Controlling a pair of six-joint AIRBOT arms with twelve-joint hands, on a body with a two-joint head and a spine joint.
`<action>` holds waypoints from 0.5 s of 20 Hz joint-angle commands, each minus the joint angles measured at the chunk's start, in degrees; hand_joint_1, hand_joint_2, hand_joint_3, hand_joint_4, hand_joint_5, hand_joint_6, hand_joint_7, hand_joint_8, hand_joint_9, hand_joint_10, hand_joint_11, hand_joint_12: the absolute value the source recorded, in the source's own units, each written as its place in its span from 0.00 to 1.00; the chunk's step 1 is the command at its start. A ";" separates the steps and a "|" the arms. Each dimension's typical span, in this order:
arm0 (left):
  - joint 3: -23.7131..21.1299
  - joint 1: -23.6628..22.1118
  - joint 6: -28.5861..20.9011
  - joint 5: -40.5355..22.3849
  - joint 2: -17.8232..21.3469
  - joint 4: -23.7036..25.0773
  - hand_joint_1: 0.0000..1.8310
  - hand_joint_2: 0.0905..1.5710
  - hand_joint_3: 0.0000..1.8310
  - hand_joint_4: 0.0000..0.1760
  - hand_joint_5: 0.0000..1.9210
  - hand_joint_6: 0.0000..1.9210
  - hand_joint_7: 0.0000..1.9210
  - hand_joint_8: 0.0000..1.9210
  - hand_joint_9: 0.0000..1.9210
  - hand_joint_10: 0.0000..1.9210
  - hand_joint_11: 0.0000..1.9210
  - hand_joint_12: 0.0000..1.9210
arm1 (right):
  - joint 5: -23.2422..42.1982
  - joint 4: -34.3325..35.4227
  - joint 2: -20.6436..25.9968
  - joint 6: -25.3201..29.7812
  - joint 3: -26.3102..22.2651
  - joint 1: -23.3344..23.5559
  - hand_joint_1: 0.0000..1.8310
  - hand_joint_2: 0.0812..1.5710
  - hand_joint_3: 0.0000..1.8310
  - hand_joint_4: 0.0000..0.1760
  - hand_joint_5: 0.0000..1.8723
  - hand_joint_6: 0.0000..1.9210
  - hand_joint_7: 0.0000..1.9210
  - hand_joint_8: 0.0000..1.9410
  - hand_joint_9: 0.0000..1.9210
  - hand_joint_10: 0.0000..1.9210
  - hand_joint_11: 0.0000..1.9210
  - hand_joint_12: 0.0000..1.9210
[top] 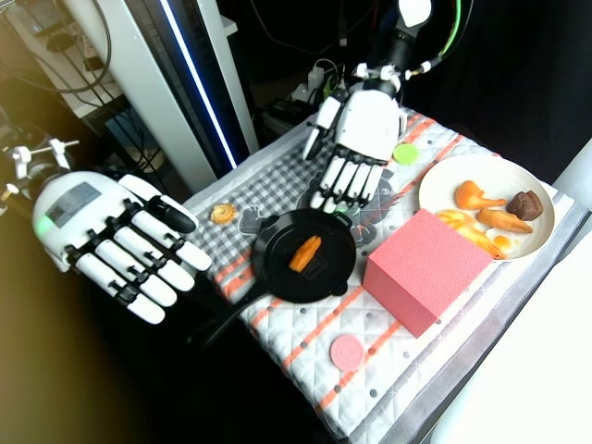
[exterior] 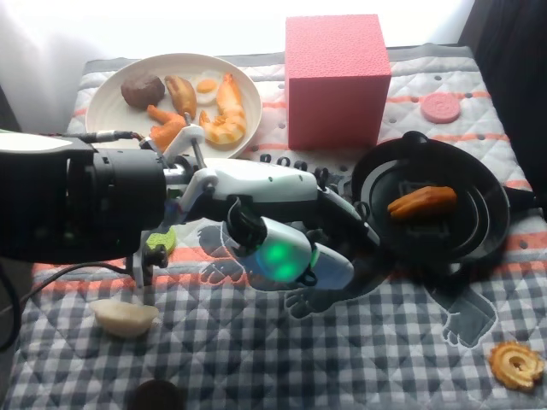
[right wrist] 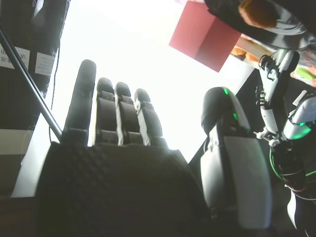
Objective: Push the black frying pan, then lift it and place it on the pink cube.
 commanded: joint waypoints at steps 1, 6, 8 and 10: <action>0.26 -0.88 -0.32 -3.22 -0.36 -1.45 0.20 0.81 0.00 0.00 0.26 0.01 0.26 0.01 0.18 0.29 0.00 0.68 | 7.06 -0.16 0.14 0.04 0.38 0.28 0.19 0.82 0.00 0.00 0.00 0.00 0.00 0.00 0.00 0.00 0.00 0.31; 1.40 -1.75 -0.31 -3.73 -2.43 -1.27 0.17 0.84 0.00 0.00 0.13 0.00 0.26 0.01 0.05 0.59 0.00 0.83 | 7.12 -0.16 0.14 0.04 0.42 0.26 0.19 0.82 0.00 0.02 0.00 0.00 0.00 0.00 0.00 0.00 0.00 0.31; 1.58 -2.13 -0.30 -3.73 -3.20 -0.71 0.17 0.82 0.00 0.00 0.11 0.00 0.23 0.00 0.09 0.45 0.00 0.73 | 7.12 -0.16 0.14 0.06 0.43 0.26 0.18 0.81 0.00 0.04 0.00 0.00 0.00 0.00 0.00 0.00 0.00 0.33; 1.81 -2.42 -0.30 -3.72 -3.98 -0.03 0.16 0.82 0.00 0.00 0.13 0.00 0.22 0.01 0.04 0.59 0.00 0.84 | 7.12 -0.17 0.14 0.15 0.48 0.26 0.18 0.81 0.00 0.03 0.00 0.00 0.00 0.00 0.00 0.00 0.00 0.33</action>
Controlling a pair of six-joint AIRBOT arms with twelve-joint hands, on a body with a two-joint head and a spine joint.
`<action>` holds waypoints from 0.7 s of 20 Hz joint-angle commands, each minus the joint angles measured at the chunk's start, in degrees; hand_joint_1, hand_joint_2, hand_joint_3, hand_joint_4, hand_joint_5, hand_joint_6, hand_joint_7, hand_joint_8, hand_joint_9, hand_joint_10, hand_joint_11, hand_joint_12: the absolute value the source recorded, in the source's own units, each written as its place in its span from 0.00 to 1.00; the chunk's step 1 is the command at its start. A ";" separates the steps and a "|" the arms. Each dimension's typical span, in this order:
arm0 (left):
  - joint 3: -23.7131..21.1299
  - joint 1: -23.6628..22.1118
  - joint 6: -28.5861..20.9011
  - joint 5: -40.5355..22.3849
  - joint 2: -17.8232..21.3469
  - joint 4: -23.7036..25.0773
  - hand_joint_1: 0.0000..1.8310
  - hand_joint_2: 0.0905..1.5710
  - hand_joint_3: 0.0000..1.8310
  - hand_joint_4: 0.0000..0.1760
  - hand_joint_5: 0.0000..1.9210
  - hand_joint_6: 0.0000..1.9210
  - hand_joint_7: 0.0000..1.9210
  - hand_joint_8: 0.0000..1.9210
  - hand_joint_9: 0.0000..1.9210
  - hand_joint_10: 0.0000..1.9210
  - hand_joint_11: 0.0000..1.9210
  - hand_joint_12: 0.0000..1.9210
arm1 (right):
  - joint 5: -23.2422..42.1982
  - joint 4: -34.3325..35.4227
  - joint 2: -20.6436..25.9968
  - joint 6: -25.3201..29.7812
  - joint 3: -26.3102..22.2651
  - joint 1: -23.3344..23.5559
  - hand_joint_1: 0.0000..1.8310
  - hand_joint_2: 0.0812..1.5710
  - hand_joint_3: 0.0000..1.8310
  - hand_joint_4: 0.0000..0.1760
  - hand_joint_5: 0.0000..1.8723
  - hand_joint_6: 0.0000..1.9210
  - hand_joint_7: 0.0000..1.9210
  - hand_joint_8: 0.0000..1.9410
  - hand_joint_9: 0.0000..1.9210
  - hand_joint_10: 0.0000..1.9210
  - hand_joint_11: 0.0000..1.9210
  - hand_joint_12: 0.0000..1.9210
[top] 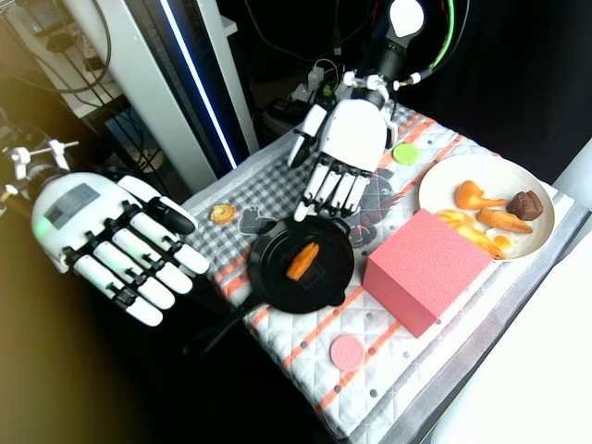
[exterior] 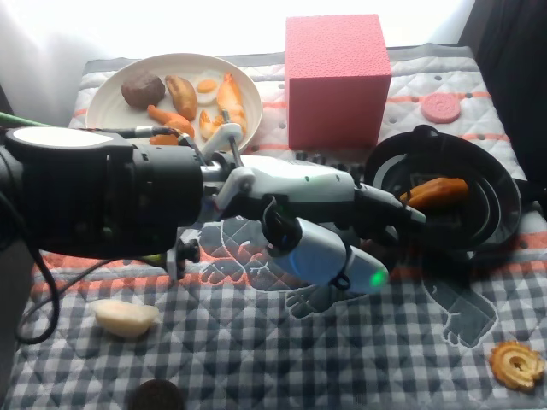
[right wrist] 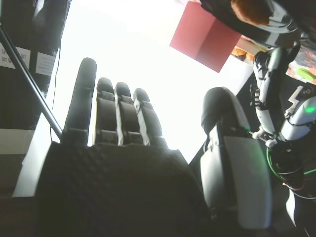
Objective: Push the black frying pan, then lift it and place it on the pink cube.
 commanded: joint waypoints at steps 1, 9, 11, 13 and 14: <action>-0.01 -1.00 -0.28 -3.08 -0.05 -1.38 0.16 0.81 0.00 0.00 0.16 0.01 0.22 0.01 0.03 0.62 0.00 0.86 | 7.10 0.03 0.17 0.18 0.39 0.26 0.19 0.81 0.00 0.02 0.00 0.00 0.00 0.00 0.00 0.00 0.00 0.34; 1.44 -1.74 -0.29 -3.19 -2.59 -1.80 0.21 0.78 0.00 0.08 0.27 0.05 0.28 0.05 0.07 0.61 0.00 0.85 | 7.11 0.03 0.17 0.27 0.48 0.26 0.20 0.81 0.00 0.00 0.00 0.00 0.00 0.00 0.00 0.00 0.00 0.41; 1.70 -1.69 -0.29 -3.30 -2.93 -2.23 0.23 0.79 0.00 0.10 0.23 0.18 0.26 0.12 0.08 0.54 0.00 0.76 | 7.11 0.03 0.17 0.41 0.51 0.26 0.19 0.81 0.00 0.00 0.00 0.00 0.00 0.00 0.00 0.00 0.00 0.42; 1.55 -1.27 -0.30 -3.31 -2.36 -2.63 0.19 0.79 0.00 0.21 0.17 0.29 0.24 0.22 0.13 0.54 0.00 0.79 | 7.13 0.03 0.17 0.53 0.52 0.26 0.19 0.81 0.00 0.00 0.00 0.00 0.00 0.00 0.00 0.00 0.00 0.41; 1.05 -1.01 -0.30 -3.92 -1.24 -3.51 0.19 0.78 0.00 0.19 0.18 0.29 0.25 0.27 0.14 0.57 0.00 0.85 | 7.12 0.03 0.17 0.60 0.51 0.26 0.19 0.81 0.00 0.00 0.00 0.00 0.00 0.00 0.00 0.00 0.00 0.41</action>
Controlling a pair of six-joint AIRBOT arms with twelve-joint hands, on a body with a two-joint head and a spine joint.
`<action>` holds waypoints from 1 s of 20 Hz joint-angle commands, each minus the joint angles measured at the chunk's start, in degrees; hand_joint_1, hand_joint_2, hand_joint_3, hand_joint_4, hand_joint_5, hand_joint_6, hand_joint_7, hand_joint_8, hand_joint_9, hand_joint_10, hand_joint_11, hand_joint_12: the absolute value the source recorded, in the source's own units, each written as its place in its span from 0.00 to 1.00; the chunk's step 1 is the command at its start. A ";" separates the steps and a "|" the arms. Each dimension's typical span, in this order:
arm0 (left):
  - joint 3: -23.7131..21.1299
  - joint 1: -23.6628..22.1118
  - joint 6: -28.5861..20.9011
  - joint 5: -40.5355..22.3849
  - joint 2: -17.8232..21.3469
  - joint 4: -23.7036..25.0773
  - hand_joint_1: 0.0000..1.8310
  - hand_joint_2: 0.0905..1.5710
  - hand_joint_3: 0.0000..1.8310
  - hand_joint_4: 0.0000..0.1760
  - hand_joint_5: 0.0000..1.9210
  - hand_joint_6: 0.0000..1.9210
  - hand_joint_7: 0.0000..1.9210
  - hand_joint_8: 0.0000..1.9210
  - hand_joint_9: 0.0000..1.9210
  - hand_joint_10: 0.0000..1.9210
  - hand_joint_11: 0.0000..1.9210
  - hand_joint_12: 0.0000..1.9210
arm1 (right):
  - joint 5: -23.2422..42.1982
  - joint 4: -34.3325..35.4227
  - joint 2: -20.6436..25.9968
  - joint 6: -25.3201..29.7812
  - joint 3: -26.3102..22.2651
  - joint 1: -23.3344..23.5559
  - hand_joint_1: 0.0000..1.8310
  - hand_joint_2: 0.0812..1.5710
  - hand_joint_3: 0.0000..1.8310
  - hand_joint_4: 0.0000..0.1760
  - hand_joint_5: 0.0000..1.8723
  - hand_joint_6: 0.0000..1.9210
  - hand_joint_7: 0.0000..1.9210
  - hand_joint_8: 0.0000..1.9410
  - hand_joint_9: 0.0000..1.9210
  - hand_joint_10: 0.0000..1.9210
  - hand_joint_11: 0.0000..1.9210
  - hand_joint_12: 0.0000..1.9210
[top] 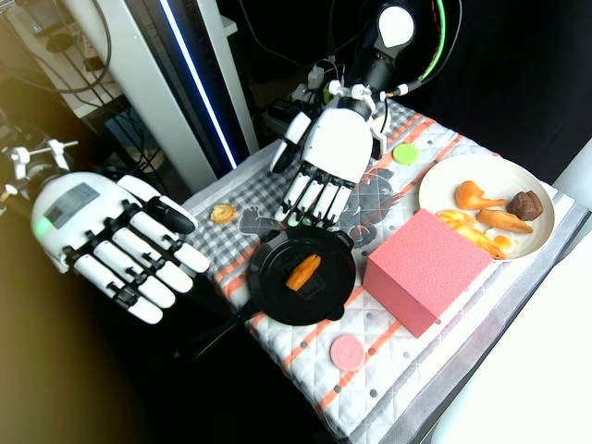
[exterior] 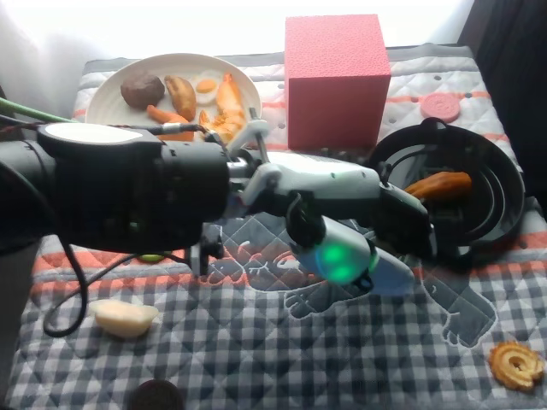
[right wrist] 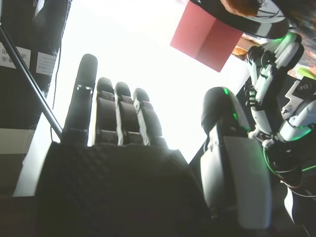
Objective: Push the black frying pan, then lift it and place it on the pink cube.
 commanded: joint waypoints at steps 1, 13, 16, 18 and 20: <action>-0.45 -0.07 -0.31 -4.00 1.19 -2.60 0.21 0.79 0.00 0.00 0.18 0.22 0.21 0.27 0.08 0.59 0.00 0.87 | 7.08 0.01 0.18 0.26 0.40 0.26 0.20 0.81 0.00 0.00 0.00 0.00 0.00 0.00 0.00 0.00 0.00 0.44; -8.84 0.26 5.92 -13.56 16.67 -15.91 0.21 0.83 0.00 0.00 0.28 0.01 0.29 0.01 0.12 0.46 0.00 0.79 | -1.10 4.62 0.14 -1.82 3.23 0.17 0.42 0.76 0.00 0.00 0.00 0.00 0.00 0.00 0.00 0.00 0.00 0.00; -9.81 1.67 9.94 -15.32 19.20 -21.58 0.18 0.86 0.00 0.00 0.27 0.01 0.26 0.00 0.16 0.30 0.00 0.75 | -7.14 6.29 -0.85 -3.01 5.83 1.81 0.44 0.75 0.00 0.00 0.00 0.00 0.00 0.00 0.00 0.00 0.00 0.00; -10.07 2.88 11.93 -16.29 20.39 -25.24 0.21 0.85 0.00 0.00 0.27 0.01 0.26 0.00 0.15 0.32 0.00 0.77 | -11.82 7.24 -2.15 -5.73 7.65 4.42 0.46 0.75 0.00 0.00 0.00 0.00 0.00 0.00 0.00 0.00 0.00 0.00; -10.18 3.99 12.95 -16.56 21.02 -27.31 0.22 0.85 0.00 0.01 0.28 0.01 0.26 0.00 0.14 0.32 0.00 0.80 | -17.05 7.79 -3.98 -8.23 9.91 7.27 0.46 0.74 0.00 0.13 0.00 0.00 0.00 0.00 0.00 0.00 0.02 0.01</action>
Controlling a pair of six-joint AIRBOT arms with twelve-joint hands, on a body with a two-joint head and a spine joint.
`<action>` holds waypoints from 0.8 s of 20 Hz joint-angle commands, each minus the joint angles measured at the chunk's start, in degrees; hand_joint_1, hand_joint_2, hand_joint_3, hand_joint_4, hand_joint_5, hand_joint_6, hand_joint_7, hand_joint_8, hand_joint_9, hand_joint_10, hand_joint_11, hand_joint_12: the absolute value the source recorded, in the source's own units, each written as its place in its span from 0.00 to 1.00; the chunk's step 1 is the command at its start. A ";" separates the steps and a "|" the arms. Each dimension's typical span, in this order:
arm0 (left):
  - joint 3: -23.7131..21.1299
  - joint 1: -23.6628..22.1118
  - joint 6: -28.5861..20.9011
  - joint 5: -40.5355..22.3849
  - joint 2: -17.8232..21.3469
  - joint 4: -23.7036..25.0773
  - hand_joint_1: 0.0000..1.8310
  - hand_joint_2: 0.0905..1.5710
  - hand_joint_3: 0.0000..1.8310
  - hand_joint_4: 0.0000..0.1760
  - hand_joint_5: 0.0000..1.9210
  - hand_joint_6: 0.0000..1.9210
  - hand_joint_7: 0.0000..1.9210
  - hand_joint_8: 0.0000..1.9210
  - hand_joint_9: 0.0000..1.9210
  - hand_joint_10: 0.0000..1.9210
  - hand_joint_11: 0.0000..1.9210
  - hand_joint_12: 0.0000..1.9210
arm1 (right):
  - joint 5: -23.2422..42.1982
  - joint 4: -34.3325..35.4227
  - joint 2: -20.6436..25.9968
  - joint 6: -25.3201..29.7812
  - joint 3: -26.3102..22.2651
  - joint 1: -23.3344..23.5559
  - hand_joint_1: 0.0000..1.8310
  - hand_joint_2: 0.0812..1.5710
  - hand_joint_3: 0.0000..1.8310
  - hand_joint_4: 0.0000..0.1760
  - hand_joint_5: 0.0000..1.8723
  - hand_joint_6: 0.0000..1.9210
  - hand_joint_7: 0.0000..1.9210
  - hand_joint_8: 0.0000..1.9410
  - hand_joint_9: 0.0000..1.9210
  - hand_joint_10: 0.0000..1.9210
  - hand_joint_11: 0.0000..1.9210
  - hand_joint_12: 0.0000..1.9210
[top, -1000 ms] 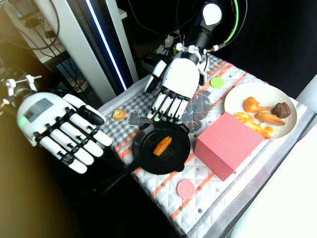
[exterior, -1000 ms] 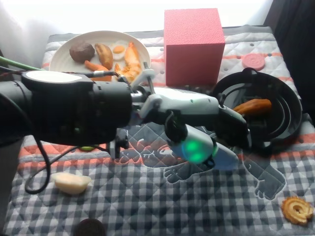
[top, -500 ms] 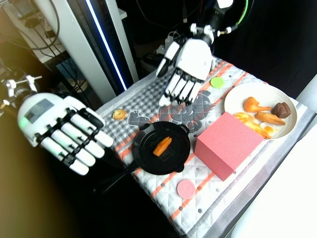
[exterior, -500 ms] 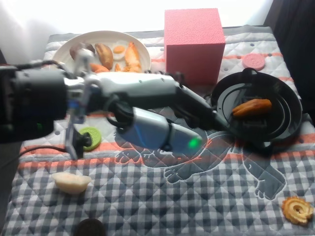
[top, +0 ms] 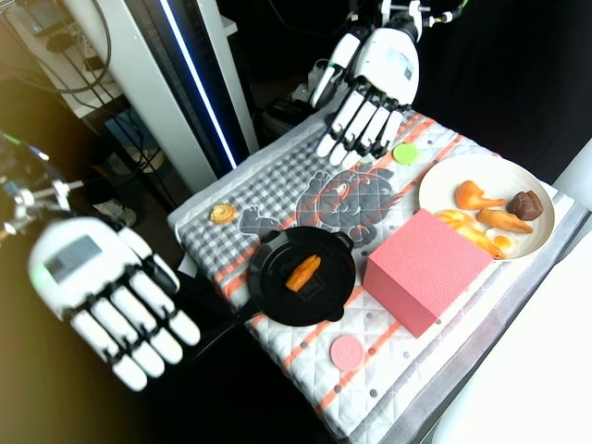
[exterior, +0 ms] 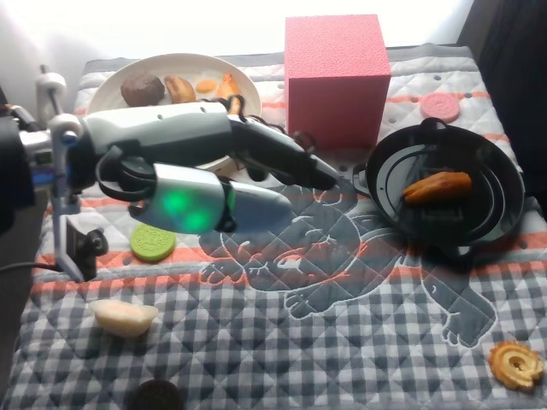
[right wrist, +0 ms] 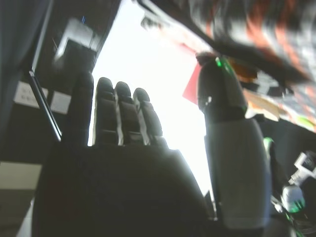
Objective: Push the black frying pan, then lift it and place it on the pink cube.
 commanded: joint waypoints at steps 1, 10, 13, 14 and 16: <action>-0.21 0.21 0.24 -5.37 0.53 -3.25 0.22 0.85 0.00 0.00 0.28 0.02 0.26 0.00 0.14 0.32 0.00 0.82 | 1.98 0.80 -0.66 -2.19 1.12 1.54 0.46 0.74 0.00 0.17 0.00 0.00 0.00 0.00 0.00 0.00 0.01 0.01; -0.52 5.53 4.52 -7.49 2.45 -12.41 0.26 0.84 0.00 0.00 0.25 0.01 0.24 0.00 0.10 0.35 0.00 0.81 | -12.25 6.59 -9.04 -13.27 10.64 10.87 0.46 0.75 0.01 0.17 0.00 0.00 0.00 0.00 0.00 0.00 0.00 0.00; -0.53 6.08 4.67 -7.50 2.58 -13.07 0.27 0.83 0.00 0.00 0.27 0.01 0.26 0.01 0.12 0.34 0.00 0.82 | -14.70 7.48 -10.87 -14.76 13.00 12.84 0.48 0.75 0.00 0.13 0.00 0.00 0.00 0.00 0.00 0.00 0.02 0.01; -0.54 6.20 4.87 -7.61 2.57 -13.44 0.27 0.83 0.00 0.00 0.27 0.01 0.25 0.00 0.12 0.32 0.00 0.81 | -15.71 7.51 -11.46 -14.76 13.96 13.36 0.50 0.76 0.00 0.04 0.00 0.01 0.00 0.00 0.00 0.00 0.00 0.14; -0.53 7.12 5.94 -7.96 2.55 -15.21 0.27 0.84 0.00 0.00 0.27 0.01 0.25 0.00 0.12 0.31 0.00 0.80 | -17.78 7.87 -12.95 -14.76 16.04 14.88 0.53 0.77 0.00 0.00 0.08 0.02 0.05 0.01 0.07 0.02 0.00 0.37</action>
